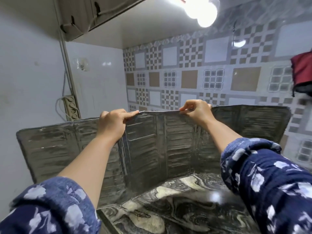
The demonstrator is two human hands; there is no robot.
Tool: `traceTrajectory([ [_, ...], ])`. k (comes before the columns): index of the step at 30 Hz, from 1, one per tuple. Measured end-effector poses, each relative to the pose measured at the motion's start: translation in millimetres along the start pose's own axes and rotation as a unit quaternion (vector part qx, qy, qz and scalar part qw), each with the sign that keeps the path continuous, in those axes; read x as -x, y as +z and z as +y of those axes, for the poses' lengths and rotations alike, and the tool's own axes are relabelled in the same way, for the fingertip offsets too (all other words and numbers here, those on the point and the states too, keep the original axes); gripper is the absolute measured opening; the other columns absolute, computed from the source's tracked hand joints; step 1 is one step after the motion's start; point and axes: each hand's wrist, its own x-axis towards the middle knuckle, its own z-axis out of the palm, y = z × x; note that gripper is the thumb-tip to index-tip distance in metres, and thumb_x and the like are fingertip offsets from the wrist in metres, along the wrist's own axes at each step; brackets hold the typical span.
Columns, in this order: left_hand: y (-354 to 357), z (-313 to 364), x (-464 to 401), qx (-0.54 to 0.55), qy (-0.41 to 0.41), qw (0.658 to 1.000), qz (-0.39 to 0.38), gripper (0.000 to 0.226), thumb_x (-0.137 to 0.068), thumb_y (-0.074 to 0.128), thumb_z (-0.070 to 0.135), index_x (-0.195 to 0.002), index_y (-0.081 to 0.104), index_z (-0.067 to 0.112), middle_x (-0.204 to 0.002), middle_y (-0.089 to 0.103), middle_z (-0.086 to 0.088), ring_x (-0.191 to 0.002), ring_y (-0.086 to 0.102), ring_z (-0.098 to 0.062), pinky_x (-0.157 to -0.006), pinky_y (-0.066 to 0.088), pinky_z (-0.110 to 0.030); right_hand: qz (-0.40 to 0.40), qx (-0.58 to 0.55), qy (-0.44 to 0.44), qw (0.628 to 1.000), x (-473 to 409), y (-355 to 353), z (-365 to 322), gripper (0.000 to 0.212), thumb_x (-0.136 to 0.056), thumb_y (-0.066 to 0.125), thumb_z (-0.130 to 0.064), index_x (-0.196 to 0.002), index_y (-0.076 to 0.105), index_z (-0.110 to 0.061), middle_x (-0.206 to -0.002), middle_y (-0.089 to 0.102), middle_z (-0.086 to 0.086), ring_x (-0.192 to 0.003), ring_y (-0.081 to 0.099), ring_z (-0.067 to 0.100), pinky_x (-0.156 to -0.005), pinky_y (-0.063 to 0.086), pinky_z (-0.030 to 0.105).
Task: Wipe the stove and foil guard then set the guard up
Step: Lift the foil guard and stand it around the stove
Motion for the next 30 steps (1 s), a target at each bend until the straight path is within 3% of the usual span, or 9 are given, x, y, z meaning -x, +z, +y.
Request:
traceTrajectory([
  [2, 2, 10, -13, 0.002, 0.012, 1.0, 0.014, 0.055, -0.093, 0.047, 0.005, -0.121, 0.056, 0.051, -0.098, 0.07, 0.011, -0.089, 0.06, -0.03, -0.082, 0.044, -0.037, 0.015, 0.004, -0.007, 1.0, -7, -18, 0, 0.019, -0.081, 0.073, -0.021, -0.069, 0.065, -0.032, -0.092, 0.075, -0.006, -0.102, 0.063, 0.014, -0.085, 0.012, 0.029],
  [4, 3, 23, -27, 0.003, 0.025, 0.999, 0.031, 0.052, -0.093, 0.051, 0.009, -0.12, 0.055, 0.053, -0.097, 0.07, 0.012, -0.088, 0.061, -0.029, -0.08, 0.046, -0.038, 0.021, 0.005, -0.006, 1.0, -16, -39, 1, 0.021, -0.081, 0.073, -0.02, -0.066, 0.064, -0.032, -0.091, 0.075, -0.006, -0.102, 0.064, 0.014, -0.094, 0.016, 0.031],
  [6, 4, 41, -41, 0.013, 0.045, 0.998, 0.047, 0.052, -0.093, 0.054, 0.009, -0.12, 0.055, 0.052, -0.095, 0.07, 0.01, -0.087, 0.062, -0.027, -0.078, 0.044, -0.036, 0.026, 0.011, -0.011, 1.0, -24, -63, 5, 0.023, -0.079, 0.075, -0.02, -0.064, 0.064, -0.034, -0.09, 0.075, -0.005, -0.099, 0.066, 0.016, -0.107, 0.026, 0.046],
  [8, 5, 62, -53, 0.022, 0.068, 0.995, 0.07, 0.049, -0.092, 0.056, 0.008, -0.12, 0.056, 0.049, -0.093, 0.07, 0.008, -0.086, 0.064, -0.026, -0.076, 0.04, -0.034, 0.048, 0.032, -0.015, 0.998, -29, -87, 9, 0.017, -0.078, 0.076, -0.022, -0.067, 0.067, -0.033, -0.09, 0.074, -0.006, -0.097, 0.066, 0.017, -0.105, 0.035, 0.05],
  [10, 6, 87, -65, 0.037, 0.089, 0.991, 0.092, 0.045, -0.092, 0.058, 0.01, -0.12, 0.059, 0.045, -0.092, 0.071, 0.005, -0.086, 0.064, -0.025, -0.074, 0.039, -0.033, 0.079, 0.065, -0.018, 0.995, -32, -113, 15, 0.006, -0.079, 0.074, -0.023, -0.078, 0.072, -0.029, -0.094, 0.074, -0.006, -0.099, 0.065, 0.016, -0.106, 0.033, 0.046],
  [13, 12, 128, -78, 0.051, 0.118, 0.986, 0.11, 0.044, -0.092, 0.056, 0.007, -0.121, 0.06, 0.04, -0.094, 0.071, 0.002, -0.087, 0.065, -0.026, -0.076, 0.04, -0.036, 0.108, 0.098, -0.02, 0.989, -34, -154, 29, 0.009, -0.082, 0.068, -0.018, -0.086, 0.074, -0.023, -0.096, 0.074, -0.004, -0.1, 0.064, 0.017, -0.106, 0.031, 0.042],
  [20, 55, 238, -116, 0.063, 0.158, 0.977, 0.127, 0.056, -0.091, 0.049, 0.004, -0.122, 0.053, 0.051, -0.097, 0.071, 0.001, -0.084, 0.066, -0.028, -0.069, 0.036, -0.033, 0.145, 0.145, -0.02, 0.979, -39, -253, 94, 0.004, -0.08, 0.073, -0.018, -0.083, 0.075, -0.022, -0.091, 0.075, 0.0, -0.09, 0.067, 0.02, -0.093, 0.047, 0.042],
  [27, 110, 361, -130, 0.177, 0.192, 0.959, 0.106, 0.031, -0.097, 0.048, 0.027, -0.117, 0.061, 0.048, -0.098, 0.071, 0.007, -0.086, 0.063, -0.021, -0.072, 0.026, -0.031, 0.183, 0.203, 0.016, 0.962, -19, -342, 179, 0.012, -0.076, 0.077, -0.022, -0.072, 0.07, -0.031, -0.085, 0.069, -0.012, -0.094, 0.065, 0.021, -0.096, 0.042, 0.053],
  [30, 136, 410, -132, 0.235, 0.217, 0.944, 0.084, 0.026, -0.094, 0.055, 0.026, -0.114, 0.065, 0.039, -0.092, 0.073, 0.002, -0.083, 0.066, -0.023, -0.076, 0.041, -0.035, 0.189, 0.237, 0.032, 0.952, -6, -382, 212, 0.016, -0.075, 0.078, -0.024, -0.069, 0.067, -0.034, -0.081, 0.067, -0.014, -0.093, 0.065, 0.021, -0.097, 0.041, 0.053],
])
